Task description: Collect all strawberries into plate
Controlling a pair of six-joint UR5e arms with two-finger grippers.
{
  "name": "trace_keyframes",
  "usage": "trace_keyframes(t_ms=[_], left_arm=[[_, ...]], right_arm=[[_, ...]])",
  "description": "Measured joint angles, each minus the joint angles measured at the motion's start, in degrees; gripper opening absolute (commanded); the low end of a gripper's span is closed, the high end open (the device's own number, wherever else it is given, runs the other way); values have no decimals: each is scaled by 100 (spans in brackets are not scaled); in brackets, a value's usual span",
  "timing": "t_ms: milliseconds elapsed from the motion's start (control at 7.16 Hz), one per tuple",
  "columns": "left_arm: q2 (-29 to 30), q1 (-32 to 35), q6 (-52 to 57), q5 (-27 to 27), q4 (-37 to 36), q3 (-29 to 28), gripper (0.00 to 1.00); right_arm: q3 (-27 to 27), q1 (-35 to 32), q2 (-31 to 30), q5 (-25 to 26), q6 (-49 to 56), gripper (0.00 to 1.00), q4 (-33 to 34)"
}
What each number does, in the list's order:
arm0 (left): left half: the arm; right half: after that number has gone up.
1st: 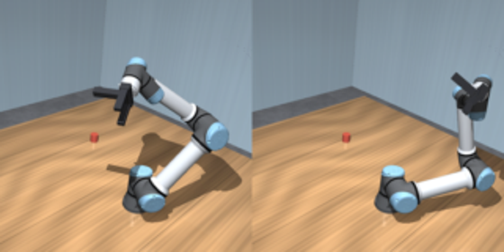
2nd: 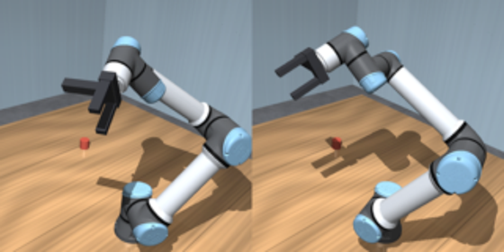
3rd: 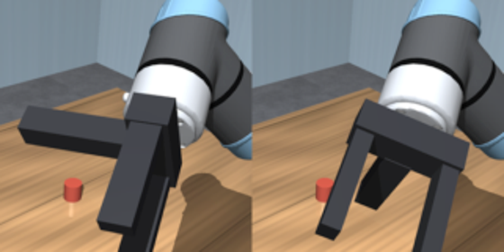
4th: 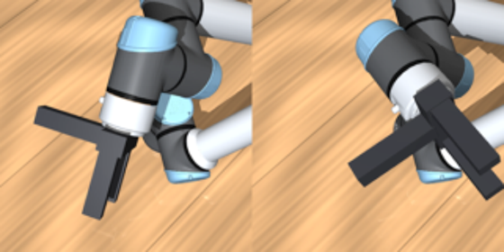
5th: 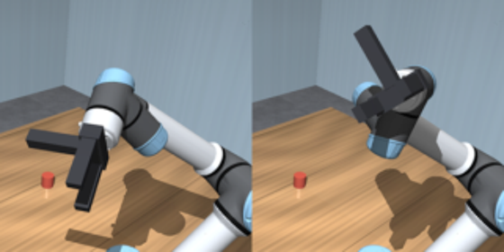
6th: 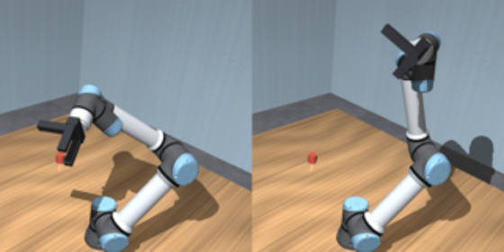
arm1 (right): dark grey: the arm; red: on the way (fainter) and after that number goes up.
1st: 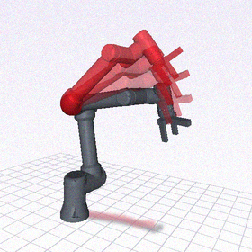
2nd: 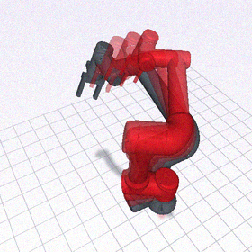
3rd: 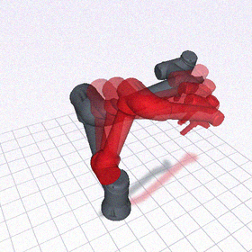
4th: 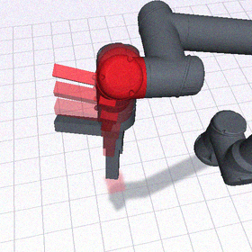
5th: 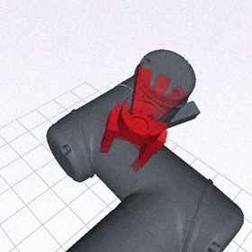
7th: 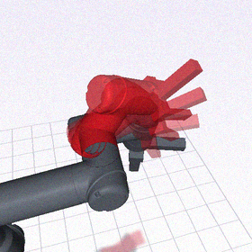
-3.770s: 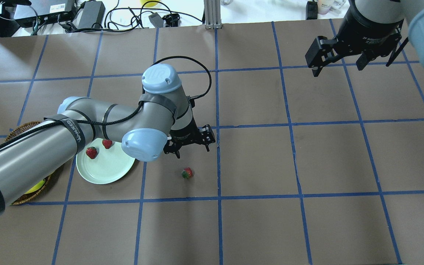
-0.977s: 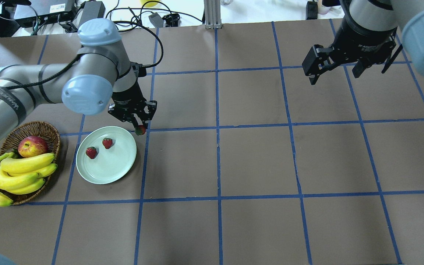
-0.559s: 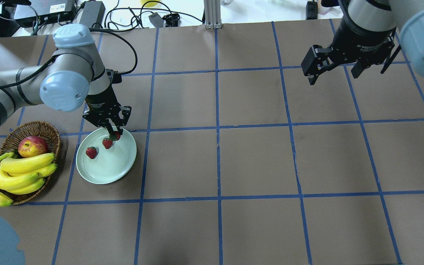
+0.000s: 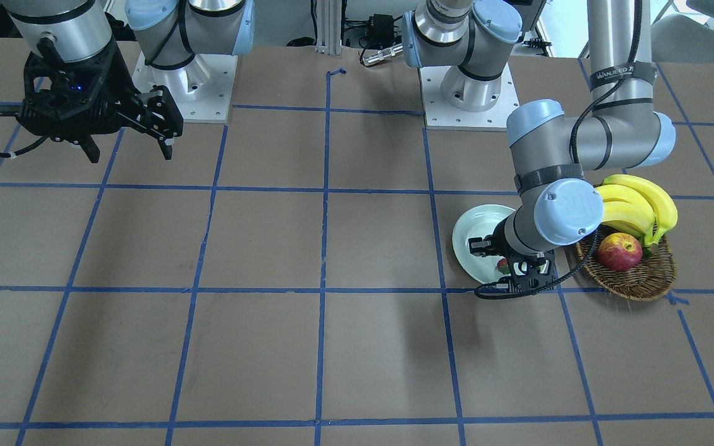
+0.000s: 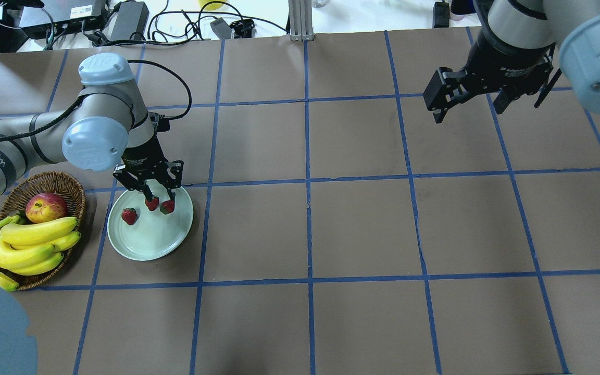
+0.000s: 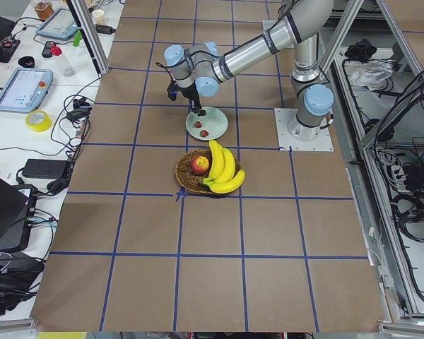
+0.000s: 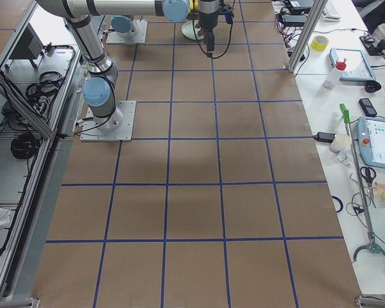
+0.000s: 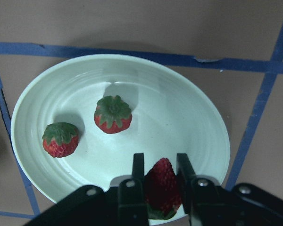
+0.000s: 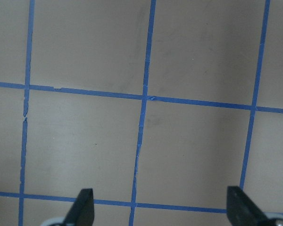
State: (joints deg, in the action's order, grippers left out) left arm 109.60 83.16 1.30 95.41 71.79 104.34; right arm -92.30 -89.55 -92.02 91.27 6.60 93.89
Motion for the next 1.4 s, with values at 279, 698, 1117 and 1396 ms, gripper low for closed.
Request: trace_keyframes(t_ms=[279, 698, 1117, 1396], left_arm=[[-162, 20, -92, -38, -14, -200, 100], [-715, 117, -365, -64, 891, -1098, 100], [-1294, 171, -340, -519, 1260, -1468, 100], [-1672, 305, -327, -613, 1296, -1419, 100]], right_arm=[[-13, 0, 0, -3, 0, 100, 21], [-16, -1, 0, -4, 6, 100, 26], [-16, -1, -12, -2, 33, 100, 17], [-1, 1, -21, -5, 23, 100, 8]])
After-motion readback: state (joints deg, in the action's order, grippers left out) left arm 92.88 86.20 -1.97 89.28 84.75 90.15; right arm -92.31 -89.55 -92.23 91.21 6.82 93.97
